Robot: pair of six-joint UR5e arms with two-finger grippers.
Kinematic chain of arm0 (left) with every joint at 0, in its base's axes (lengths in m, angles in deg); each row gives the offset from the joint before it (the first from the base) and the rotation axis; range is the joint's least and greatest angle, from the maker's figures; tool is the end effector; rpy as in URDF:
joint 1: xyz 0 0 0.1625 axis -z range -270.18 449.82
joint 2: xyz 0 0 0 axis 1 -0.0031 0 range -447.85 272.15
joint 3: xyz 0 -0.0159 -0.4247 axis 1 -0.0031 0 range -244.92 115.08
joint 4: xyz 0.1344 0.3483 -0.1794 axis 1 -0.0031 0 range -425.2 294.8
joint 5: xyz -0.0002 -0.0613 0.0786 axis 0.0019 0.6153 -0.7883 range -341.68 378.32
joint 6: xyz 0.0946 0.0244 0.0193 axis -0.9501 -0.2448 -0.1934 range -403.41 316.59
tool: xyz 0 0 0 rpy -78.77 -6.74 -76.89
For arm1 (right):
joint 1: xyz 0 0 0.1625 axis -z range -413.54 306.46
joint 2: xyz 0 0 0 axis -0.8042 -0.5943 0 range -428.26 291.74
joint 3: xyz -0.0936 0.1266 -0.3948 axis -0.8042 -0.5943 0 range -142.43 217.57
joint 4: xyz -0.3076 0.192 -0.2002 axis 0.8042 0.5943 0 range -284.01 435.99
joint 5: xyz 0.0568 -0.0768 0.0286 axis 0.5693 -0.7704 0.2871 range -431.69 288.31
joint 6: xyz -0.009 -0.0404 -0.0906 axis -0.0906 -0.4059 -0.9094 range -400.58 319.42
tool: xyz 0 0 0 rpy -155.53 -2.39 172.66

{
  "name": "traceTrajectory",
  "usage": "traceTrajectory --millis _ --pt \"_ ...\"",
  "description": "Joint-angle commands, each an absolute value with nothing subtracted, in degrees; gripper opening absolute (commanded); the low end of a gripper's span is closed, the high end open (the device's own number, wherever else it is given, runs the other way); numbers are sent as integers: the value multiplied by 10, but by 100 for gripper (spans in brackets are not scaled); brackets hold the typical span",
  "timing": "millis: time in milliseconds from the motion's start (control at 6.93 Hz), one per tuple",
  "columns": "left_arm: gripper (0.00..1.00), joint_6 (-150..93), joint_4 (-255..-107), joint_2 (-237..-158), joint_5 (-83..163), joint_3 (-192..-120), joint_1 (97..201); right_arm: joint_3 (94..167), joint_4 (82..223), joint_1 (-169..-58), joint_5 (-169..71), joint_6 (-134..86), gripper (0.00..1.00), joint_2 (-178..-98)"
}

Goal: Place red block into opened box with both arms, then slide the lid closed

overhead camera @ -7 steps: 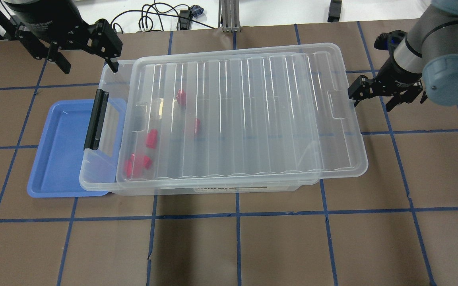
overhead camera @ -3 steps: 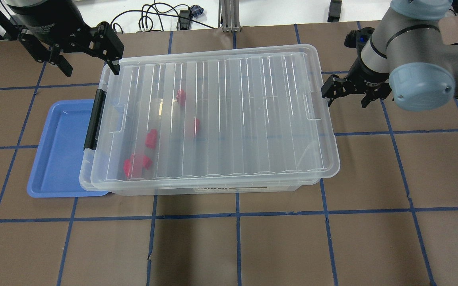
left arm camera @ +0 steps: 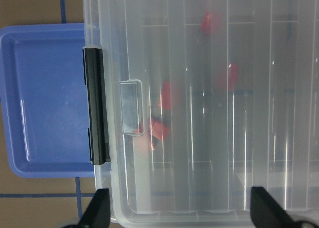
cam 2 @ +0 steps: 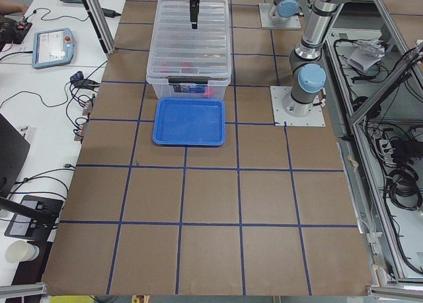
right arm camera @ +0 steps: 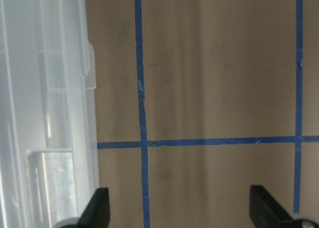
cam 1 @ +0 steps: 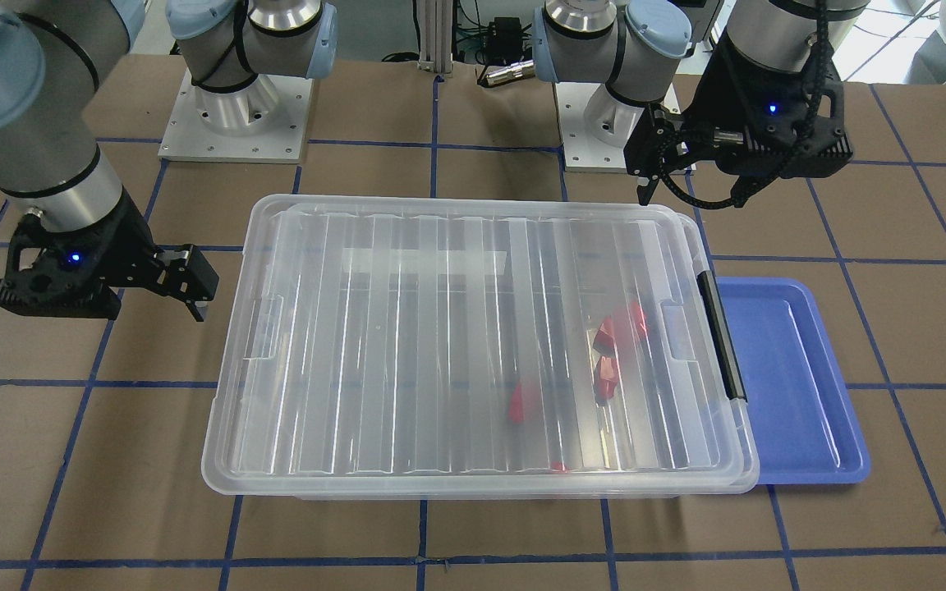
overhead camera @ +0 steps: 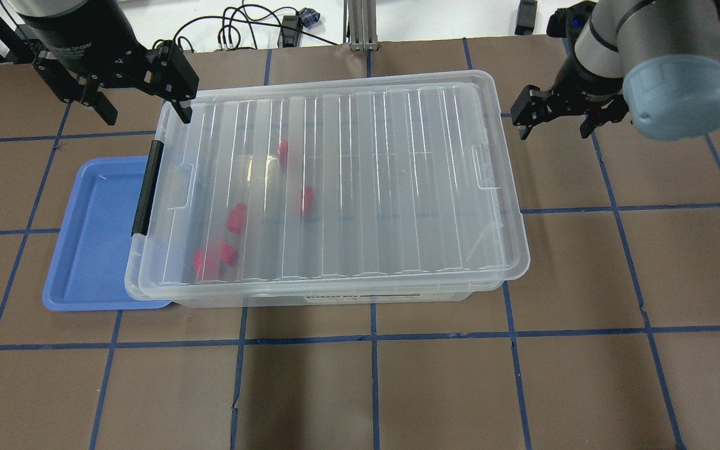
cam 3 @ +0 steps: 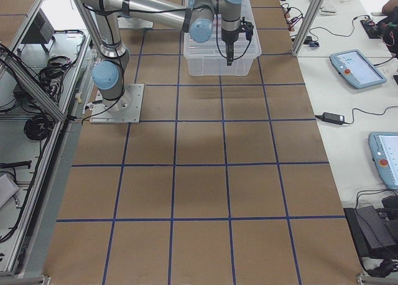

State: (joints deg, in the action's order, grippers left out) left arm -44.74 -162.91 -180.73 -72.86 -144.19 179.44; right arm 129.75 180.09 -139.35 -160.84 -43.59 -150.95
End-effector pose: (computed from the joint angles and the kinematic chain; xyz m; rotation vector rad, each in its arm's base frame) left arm -0.1279 -0.5106 0.5412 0.0258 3.1209 -0.0035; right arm 0.0944 -0.5566 0.4281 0.0311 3.1290 -0.1272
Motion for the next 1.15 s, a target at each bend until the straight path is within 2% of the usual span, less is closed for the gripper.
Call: traceTrajectory --millis 0,144,1010 --pt "100 -447 -1628 -1803 -727 -1447 1795 1178 1679 -1453 -1613 -316 100 -1514" --pt "100 -447 -1628 -1804 -729 -1448 1794 1165 1656 -1479 -1614 -293 100 -1512" --pt "100 -446 -1624 -1805 -726 -1446 1793 1171 1659 -1479 -1612 -304 100 -1512"
